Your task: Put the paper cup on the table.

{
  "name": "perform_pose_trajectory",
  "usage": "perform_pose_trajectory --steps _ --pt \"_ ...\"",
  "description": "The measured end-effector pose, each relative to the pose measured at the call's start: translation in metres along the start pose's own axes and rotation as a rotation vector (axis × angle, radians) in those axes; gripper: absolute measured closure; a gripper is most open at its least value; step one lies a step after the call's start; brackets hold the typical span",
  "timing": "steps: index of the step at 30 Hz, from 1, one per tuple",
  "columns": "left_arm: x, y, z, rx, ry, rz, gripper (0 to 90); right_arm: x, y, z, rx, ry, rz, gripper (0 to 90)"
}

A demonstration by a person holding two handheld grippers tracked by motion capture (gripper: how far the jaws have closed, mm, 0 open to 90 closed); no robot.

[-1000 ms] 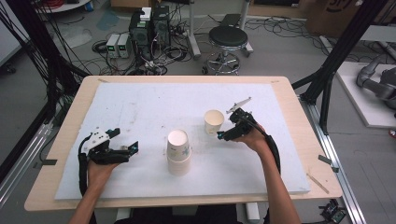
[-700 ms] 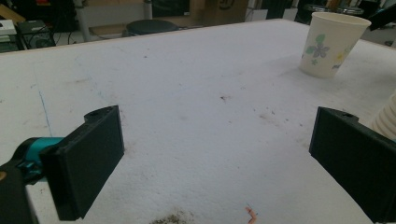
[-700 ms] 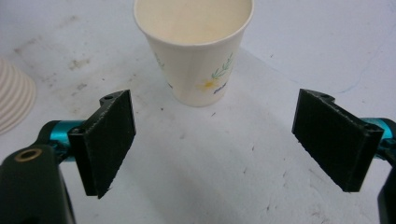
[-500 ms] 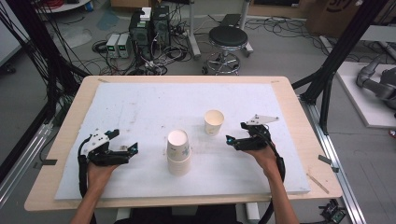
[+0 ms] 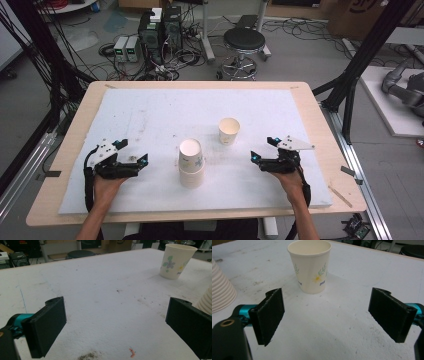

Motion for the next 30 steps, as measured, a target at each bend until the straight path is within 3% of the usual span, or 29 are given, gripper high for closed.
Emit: perform_pose_trajectory --steps 12,17,20,30 --pt "0.0 0.0 -0.001 0.0 -0.002 -0.005 3.2 0.013 0.013 -0.002 0.035 -0.033 -0.04 13.9" --pt "0.0 0.002 0.0 0.003 0.011 -0.019 3.2 0.016 0.013 -0.004 0.054 -0.042 -0.027 14.2" --pt "0.0 0.002 -0.001 0.009 -0.013 -0.017 3.1 0.017 0.012 -0.004 0.057 -0.048 -0.018 14.2" --pt "0.0 0.001 -0.003 0.001 -0.021 -0.013 3.2 0.021 0.008 -0.004 0.048 -0.044 -0.006 14.4"
Point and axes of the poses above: each handheld gripper's, and its own axes: y roughly backward along the jaws, x roughly out of its underside, z roughly to its left, the point moved 3 cm from there along -y, roughly forward along the jaws, and after that the axes turned 3 degrees about y, right-handed, at the moved point
